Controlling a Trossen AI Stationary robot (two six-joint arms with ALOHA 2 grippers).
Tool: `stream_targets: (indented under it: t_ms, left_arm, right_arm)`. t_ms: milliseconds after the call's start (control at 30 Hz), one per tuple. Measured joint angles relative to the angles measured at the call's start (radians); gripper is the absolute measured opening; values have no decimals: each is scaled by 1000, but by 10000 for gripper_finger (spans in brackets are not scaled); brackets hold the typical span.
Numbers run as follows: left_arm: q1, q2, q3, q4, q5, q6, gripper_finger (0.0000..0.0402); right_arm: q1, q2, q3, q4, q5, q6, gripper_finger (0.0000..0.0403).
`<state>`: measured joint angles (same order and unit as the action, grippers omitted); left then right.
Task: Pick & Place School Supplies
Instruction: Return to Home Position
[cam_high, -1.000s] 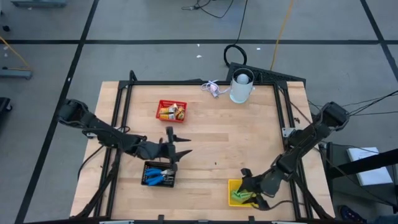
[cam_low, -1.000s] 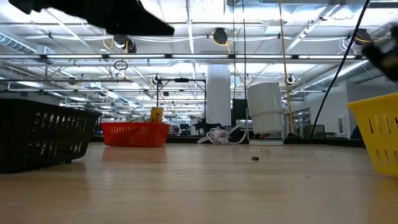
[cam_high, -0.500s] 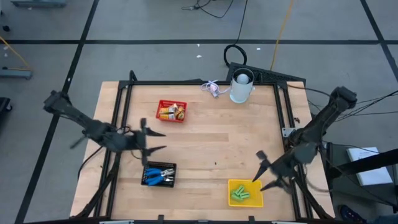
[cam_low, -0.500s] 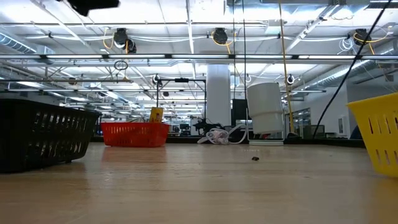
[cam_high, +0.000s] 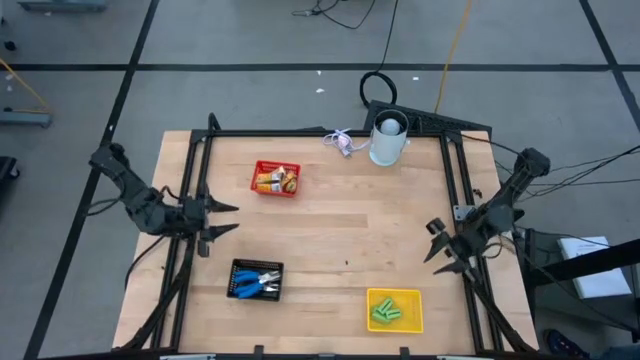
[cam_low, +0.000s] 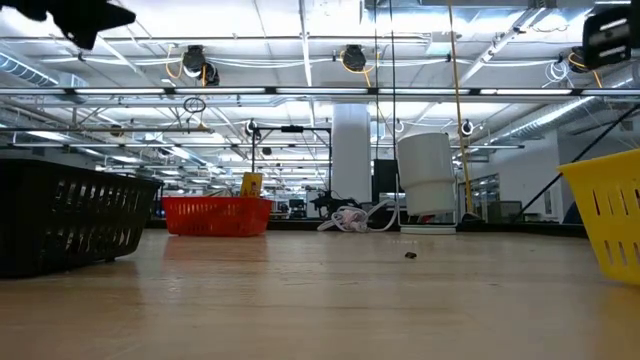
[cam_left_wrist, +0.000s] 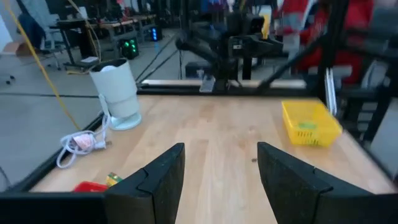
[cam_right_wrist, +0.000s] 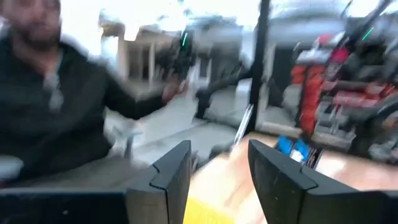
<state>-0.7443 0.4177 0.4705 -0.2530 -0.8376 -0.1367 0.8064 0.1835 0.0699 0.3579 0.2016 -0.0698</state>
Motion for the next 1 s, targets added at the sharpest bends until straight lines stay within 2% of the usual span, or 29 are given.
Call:
stream_targets:
  t_ms: [100,200,400,500,600,700,767,867,1000]
  left_arm:
    - [-10,-73,-70,88,-11,1,205]
    - [-17,-126,-116,152,-14,51,205]
    - [-17,-157,-133,170,-20,82,205]
    - [-17,-149,-133,175,-19,30,205]
    - [-17,-139,-133,166,26,-115,205]
    - [-17,-138,-133,158,177,-62,205]
    - [-16,-138,-133,146,255,-41,205]
    - [-4,-138,-133,125,278,-41,205]
    - [44,-138,-133,79,256,-40,205]
  right_arm:
    - [0,-120,-45,-23,61,3,144]
    - [0,-184,-51,-122,75,-1,141]
    - [1,-177,-46,-90,63,5,141]
    - [0,-177,-47,-108,102,-7,141]
    - [0,-173,-47,-138,217,-136,143]
    - [-1,-175,-48,-147,318,13,143]
    - [-2,-174,-48,-188,308,37,144]
    - [-2,-174,-48,-216,317,57,145]
    - [-39,-174,-48,-221,333,58,145]
